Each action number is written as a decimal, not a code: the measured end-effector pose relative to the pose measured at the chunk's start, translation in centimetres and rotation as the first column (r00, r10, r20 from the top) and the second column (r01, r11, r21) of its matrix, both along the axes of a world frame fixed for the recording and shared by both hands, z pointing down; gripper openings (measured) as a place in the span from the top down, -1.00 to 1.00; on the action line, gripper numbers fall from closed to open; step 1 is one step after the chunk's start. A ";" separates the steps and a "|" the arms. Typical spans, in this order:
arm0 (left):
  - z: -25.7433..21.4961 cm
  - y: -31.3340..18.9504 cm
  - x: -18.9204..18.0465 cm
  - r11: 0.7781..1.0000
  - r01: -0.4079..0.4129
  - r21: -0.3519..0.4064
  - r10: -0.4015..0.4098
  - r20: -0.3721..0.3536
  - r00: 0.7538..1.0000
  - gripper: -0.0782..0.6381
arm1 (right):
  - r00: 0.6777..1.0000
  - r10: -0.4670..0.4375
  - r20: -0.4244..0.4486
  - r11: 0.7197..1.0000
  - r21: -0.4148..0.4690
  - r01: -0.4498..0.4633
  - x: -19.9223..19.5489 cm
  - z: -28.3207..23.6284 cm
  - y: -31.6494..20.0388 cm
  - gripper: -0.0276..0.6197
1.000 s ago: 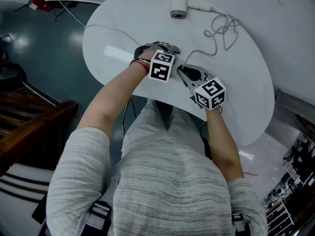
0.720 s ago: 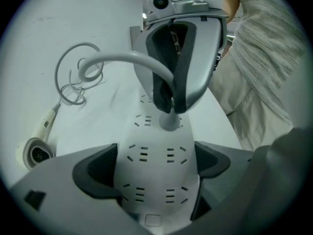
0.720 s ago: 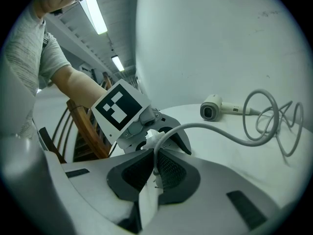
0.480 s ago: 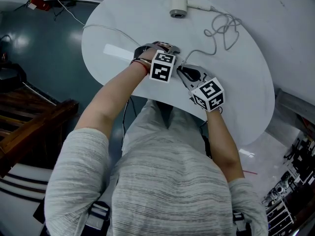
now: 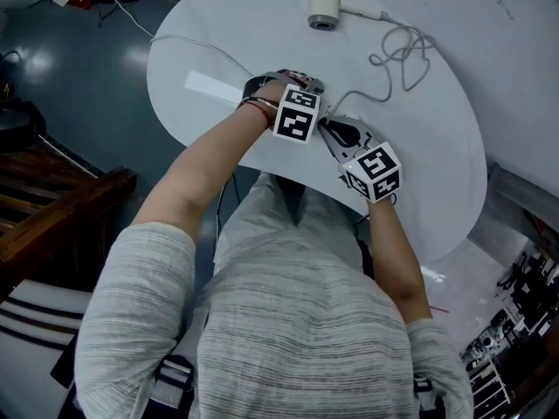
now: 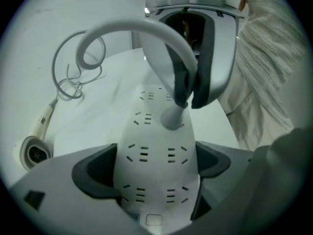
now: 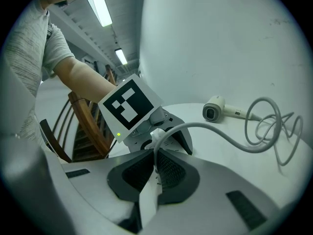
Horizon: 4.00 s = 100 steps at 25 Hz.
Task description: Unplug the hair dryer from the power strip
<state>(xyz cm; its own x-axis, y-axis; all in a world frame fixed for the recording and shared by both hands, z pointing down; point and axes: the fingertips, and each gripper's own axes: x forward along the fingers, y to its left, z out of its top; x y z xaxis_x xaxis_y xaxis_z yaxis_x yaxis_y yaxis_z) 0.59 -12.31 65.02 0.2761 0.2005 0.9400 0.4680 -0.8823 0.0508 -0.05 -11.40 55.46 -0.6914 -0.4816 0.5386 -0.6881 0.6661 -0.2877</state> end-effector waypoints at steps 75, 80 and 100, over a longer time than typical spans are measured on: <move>-12.9 0.7 5.3 0.777 0.448 -0.443 -0.629 -0.513 0.584 -0.39 | 0.942 0.264 -0.208 0.961 -0.028 -0.276 12.3 -1.2 1.4 0.79; -14.4 1.0 5.7 0.691 0.493 -0.529 -0.723 -0.508 0.469 0.36 | 0.930 0.285 -0.234 0.949 -0.064 -0.307 13.2 -0.4 2.4 0.45; -18.0 5.6 8.9 0.596 0.460 -0.658 -0.803 -0.493 0.335 0.70 | 0.924 0.370 -0.093 0.928 0.083 -0.363 16.2 -6.0 6.4 0.32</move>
<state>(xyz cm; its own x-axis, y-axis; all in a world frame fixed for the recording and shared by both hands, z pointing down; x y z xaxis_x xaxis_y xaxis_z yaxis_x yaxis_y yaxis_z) 9.51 -6.70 47.06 0.9578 -0.1078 0.2665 -0.2070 -0.9019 0.3791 16.10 -5.03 49.41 -0.4014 -0.7260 0.5584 -0.9115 0.3761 -0.1662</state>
